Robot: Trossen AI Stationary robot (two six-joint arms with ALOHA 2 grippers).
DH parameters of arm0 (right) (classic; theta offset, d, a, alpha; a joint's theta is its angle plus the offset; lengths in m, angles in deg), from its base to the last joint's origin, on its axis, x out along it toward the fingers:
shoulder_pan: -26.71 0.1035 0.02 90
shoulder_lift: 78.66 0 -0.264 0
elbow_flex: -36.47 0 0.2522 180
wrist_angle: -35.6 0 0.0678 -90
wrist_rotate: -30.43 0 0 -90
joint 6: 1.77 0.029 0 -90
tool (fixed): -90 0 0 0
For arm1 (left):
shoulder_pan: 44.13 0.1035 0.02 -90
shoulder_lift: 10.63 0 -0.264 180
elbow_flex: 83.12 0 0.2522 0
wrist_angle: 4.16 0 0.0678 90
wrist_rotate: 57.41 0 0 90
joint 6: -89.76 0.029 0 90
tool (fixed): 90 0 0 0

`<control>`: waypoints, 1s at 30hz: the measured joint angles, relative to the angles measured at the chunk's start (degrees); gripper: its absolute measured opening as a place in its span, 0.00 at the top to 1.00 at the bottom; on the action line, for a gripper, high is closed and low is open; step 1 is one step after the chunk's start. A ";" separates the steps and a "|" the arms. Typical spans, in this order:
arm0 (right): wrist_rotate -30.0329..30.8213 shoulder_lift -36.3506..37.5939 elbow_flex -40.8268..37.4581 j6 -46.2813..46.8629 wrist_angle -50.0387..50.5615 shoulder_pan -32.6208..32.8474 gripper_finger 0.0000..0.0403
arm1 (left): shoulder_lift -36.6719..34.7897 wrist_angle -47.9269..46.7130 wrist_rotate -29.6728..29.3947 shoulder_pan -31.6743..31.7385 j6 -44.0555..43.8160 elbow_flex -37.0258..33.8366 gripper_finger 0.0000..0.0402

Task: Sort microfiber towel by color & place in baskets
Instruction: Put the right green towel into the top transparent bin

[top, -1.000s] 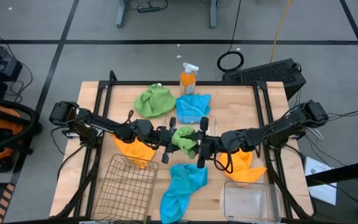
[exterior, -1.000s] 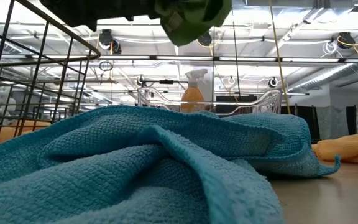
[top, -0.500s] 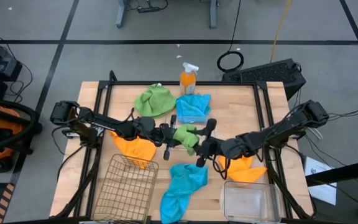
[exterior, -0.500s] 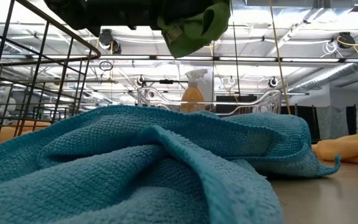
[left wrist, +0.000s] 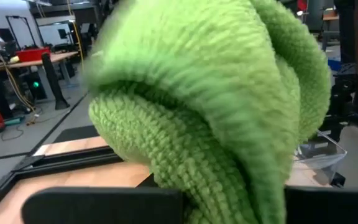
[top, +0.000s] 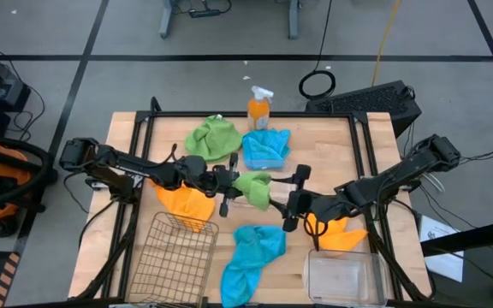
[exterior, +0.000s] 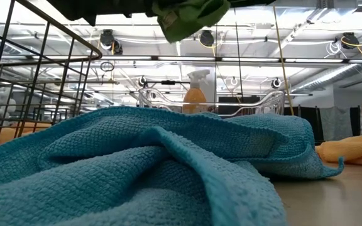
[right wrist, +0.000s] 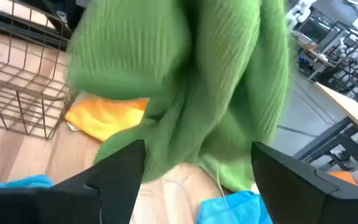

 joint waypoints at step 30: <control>-10.79 1.00 0.04 12.11 -14.99 -4.41 0.21 | -3.10 -7.63 -6.38 0.30 10.49 -0.32 0.92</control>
